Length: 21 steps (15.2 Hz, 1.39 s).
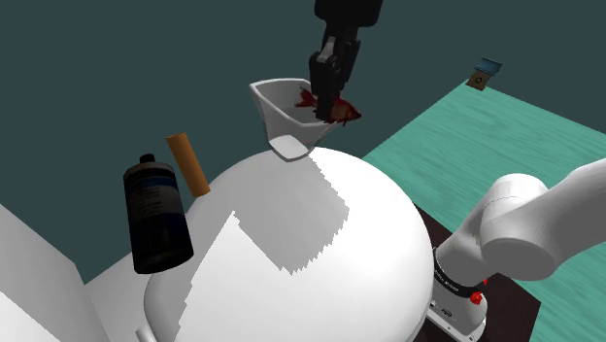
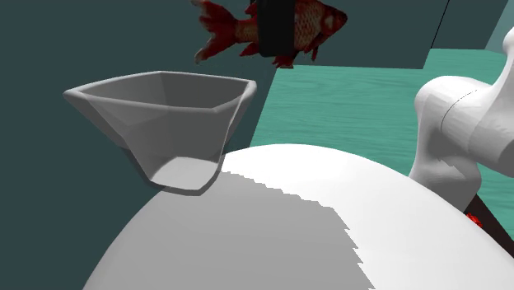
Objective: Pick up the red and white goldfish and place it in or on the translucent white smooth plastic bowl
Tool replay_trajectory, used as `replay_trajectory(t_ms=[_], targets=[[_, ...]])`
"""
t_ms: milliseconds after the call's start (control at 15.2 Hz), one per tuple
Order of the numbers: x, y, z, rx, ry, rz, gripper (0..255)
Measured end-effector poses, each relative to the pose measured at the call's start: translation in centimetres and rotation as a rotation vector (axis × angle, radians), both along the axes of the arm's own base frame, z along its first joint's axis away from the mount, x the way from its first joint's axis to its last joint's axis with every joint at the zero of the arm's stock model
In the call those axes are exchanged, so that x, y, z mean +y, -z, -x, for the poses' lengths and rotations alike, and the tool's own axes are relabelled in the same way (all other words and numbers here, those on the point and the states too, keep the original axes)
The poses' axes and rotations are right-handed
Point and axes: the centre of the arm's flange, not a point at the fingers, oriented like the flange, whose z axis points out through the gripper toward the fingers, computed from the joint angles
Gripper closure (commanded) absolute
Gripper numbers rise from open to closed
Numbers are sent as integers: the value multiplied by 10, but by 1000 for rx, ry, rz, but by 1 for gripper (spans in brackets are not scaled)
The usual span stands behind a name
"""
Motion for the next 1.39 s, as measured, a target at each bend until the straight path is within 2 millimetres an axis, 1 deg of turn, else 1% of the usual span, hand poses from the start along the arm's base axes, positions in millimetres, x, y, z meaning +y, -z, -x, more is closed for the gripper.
replay_trajectory(t_ms=[264,330,462,594,792,924,1056,1188,1386], targets=[[0,-20,-1,0,0,0,255],[-3,-21,-5,0,0,0,255],[-18,-24,-21,1,0,0,255],[-29,-25,-47,0,1,0,255],[-50,-24,-80,0,1,0,255],[-68,-22,-99,1,1,0,255],[-79,-25,-122,1,1,0,255],[-85,-19,-132,1,1,0,255],[-88,-7,-134,-6,0,-1,255]])
